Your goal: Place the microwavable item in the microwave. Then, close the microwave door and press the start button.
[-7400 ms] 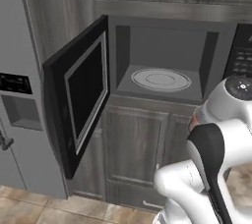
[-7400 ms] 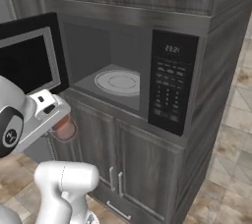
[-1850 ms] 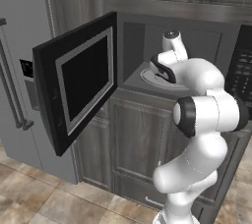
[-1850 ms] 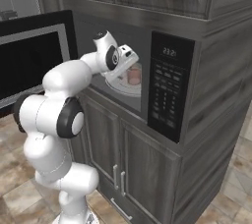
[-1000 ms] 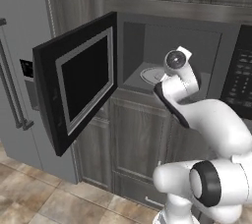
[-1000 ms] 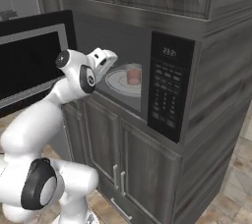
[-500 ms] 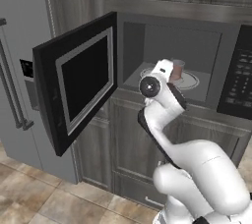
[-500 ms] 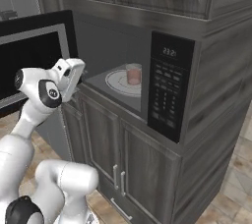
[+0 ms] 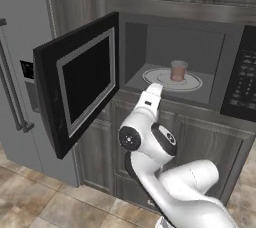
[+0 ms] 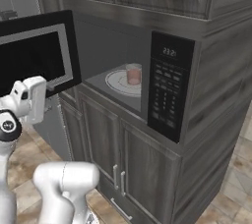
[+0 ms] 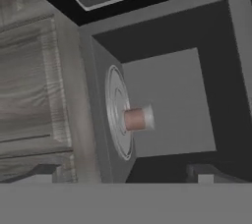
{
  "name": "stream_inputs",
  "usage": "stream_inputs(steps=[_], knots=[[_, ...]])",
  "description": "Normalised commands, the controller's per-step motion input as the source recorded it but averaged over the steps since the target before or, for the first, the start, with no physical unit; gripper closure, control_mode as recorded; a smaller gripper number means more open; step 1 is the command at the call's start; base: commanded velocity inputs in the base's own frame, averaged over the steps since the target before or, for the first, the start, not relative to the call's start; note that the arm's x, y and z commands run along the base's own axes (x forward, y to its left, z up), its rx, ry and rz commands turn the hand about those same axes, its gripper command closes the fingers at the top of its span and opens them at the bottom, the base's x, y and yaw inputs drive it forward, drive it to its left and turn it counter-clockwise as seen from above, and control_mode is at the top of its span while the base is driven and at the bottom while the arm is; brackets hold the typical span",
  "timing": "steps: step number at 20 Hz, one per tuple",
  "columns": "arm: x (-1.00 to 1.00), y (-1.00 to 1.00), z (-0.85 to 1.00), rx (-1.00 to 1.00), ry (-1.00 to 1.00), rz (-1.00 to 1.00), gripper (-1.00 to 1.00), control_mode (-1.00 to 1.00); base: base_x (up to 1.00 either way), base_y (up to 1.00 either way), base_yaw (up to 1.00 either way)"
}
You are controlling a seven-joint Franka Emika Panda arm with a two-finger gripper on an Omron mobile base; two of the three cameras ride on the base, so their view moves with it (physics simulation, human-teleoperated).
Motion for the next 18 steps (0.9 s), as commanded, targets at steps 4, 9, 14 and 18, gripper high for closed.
stream_inputs(steps=[4,9,14,18], knots=[[-1.00,0.75,0.25,-0.11,-0.11,0.00,-1.00,-1.00,0.00,0.00,0.00],[-1.00,0.75,0.20,-0.08,-0.18,0.00,-1.00,-1.00,0.00,0.00,0.00],[-0.66,0.88,0.01,-0.08,-0.14,0.00,-1.00,-1.00,0.00,0.00,0.00],[-0.12,1.00,0.00,-0.11,-0.07,0.00,-1.00,-1.00,0.00,0.00,0.00]])
